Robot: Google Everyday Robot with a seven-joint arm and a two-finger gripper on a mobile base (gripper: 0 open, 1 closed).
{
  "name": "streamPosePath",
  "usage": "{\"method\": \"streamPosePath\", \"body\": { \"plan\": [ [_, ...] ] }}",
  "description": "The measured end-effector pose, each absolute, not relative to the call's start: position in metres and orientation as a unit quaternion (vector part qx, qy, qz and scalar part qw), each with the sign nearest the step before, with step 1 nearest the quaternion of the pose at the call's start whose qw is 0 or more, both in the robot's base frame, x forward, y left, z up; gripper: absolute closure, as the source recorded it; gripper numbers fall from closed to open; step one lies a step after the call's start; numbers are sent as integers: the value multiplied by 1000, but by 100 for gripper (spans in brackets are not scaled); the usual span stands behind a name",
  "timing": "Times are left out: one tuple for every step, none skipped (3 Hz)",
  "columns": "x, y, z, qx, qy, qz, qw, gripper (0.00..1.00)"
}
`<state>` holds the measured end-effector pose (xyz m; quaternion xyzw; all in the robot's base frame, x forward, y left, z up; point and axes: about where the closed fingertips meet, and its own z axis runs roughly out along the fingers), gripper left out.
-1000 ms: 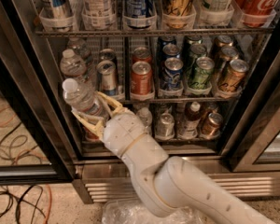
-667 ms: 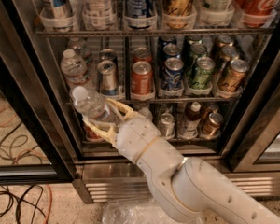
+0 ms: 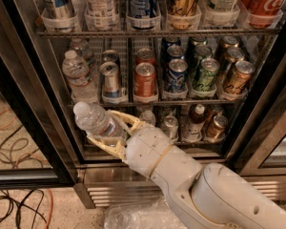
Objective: Pick water bottle from middle shelf of fridge
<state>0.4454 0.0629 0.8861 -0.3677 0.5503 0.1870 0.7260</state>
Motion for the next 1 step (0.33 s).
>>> {"method": "streamPosePath", "body": {
  "plan": [
    [445, 63, 886, -368, 550, 187, 726, 100]
  ]
}}
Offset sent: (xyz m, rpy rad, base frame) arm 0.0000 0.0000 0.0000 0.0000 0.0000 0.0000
